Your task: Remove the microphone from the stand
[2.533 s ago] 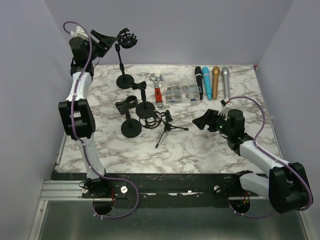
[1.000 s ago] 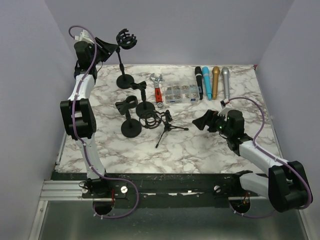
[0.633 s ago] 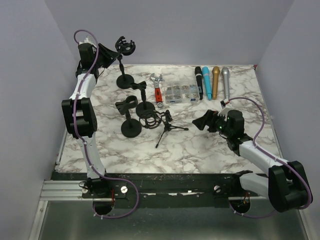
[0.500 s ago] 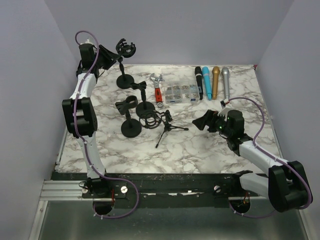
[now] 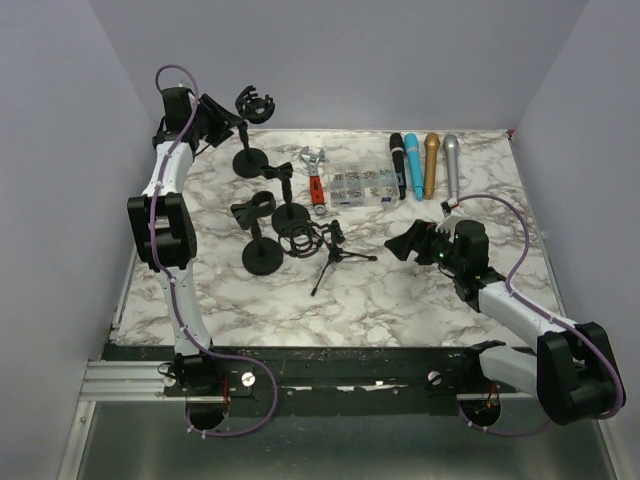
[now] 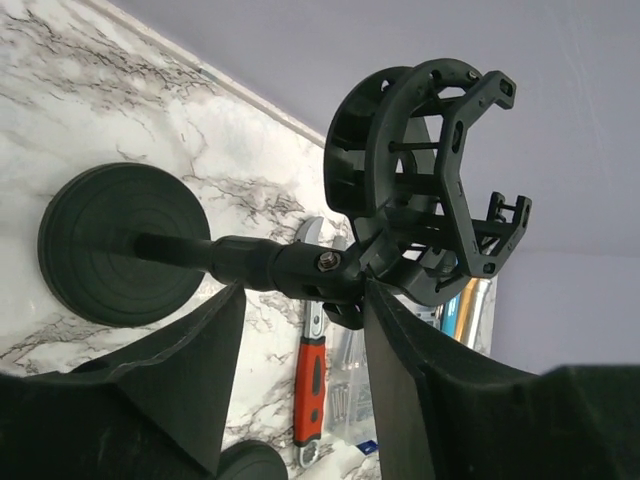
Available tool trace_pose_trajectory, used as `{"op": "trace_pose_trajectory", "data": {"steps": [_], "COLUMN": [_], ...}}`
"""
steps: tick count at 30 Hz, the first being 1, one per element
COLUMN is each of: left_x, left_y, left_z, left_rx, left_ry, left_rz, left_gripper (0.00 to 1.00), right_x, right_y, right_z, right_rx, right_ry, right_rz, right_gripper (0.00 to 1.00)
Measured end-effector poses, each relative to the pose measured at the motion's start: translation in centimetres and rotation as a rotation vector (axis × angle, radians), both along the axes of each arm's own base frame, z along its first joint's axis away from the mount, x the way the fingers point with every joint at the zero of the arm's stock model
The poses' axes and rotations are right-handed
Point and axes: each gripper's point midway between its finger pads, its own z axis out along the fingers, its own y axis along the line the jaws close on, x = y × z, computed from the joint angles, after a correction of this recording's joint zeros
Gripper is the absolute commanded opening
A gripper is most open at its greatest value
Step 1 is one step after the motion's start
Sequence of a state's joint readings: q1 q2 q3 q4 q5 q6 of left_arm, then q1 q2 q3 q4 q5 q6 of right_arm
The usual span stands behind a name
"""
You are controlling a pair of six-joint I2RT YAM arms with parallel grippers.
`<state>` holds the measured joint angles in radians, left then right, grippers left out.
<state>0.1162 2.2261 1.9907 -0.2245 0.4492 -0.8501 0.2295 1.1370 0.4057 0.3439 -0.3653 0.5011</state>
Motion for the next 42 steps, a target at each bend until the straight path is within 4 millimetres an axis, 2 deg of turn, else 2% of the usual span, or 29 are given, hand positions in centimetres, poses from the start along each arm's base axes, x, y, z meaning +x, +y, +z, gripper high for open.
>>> {"op": "trace_pose_trajectory", "data": {"steps": [4,8,10,14,16,18,21,24,25,28,32,34,35,39,42], "left_x": [-0.1,-0.7,-0.9,-1.0,-2.3,-3.9,-8.2,-12.1,-13.9,-17.7,-23.6,-27.1,-28.0,-34.2,-38.5], "left_y": [0.0,0.2,0.3,0.4,0.1,-0.4,-1.7,-3.2,-4.1,-6.0,-8.0,-9.0,-9.3,-10.8,-10.5], "left_z": [0.2,0.8,2.8,8.4,11.6,13.9,17.4,19.0,19.7,20.1,18.7,18.7,18.7,20.1,20.9], "left_rx": [0.004,0.021,0.034,0.059,0.061,0.059,0.06,0.072,0.085,0.119,0.171,0.207,0.218,0.288,0.345], "left_ry": [0.029,0.069,0.054,-0.054,-0.108,-0.144,-0.206,-0.262,-0.298,-0.347,-0.403,-0.46,-0.476,-0.64,-0.76], "left_rz": [-0.003,-0.009,-0.014,-0.017,-0.031,-0.045,-0.084,-0.126,-0.155,-0.217,-0.284,-0.32,-0.329,-0.402,-0.406], "left_gripper": [0.7,0.78,0.85,0.94,0.98,0.99,0.98,0.98,0.98,0.99,0.98,0.98,0.99,0.99,0.99], "right_x": [0.0,0.0,0.0,0.0,0.0,0.0,-0.1,-0.1,0.0,0.3,0.3,-0.1,-0.4,-1.5,-2.4], "right_y": [0.0,0.0,0.0,0.0,0.0,-0.1,-0.3,-0.5,-0.6,-0.9,-1.4,-1.7,-1.9,-2.7,-3.7], "right_z": [0.0,0.0,0.2,0.5,0.6,0.5,0.3,1.0,1.4,3.1,5.4,6.2,6.6,8.1,10.1], "right_rx": [0.0,0.0,0.001,0.003,0.002,-0.002,-0.009,-0.016,-0.018,-0.02,-0.015,-0.015,-0.016,-0.031,-0.048], "right_ry": [-0.001,-0.002,-0.006,-0.017,-0.019,-0.015,0.001,0.002,-0.002,-0.028,-0.053,-0.051,-0.048,-0.039,-0.045], "right_rz": [0.0,0.0,0.0,0.0,-0.001,-0.003,-0.01,-0.024,-0.031,-0.055,-0.089,-0.104,-0.11,-0.14,-0.181], "right_gripper": [0.93,0.93,0.93,0.93,0.94,0.94,0.94,0.95,0.95,0.97,0.99,1.0,1.0,1.0,1.0]}}
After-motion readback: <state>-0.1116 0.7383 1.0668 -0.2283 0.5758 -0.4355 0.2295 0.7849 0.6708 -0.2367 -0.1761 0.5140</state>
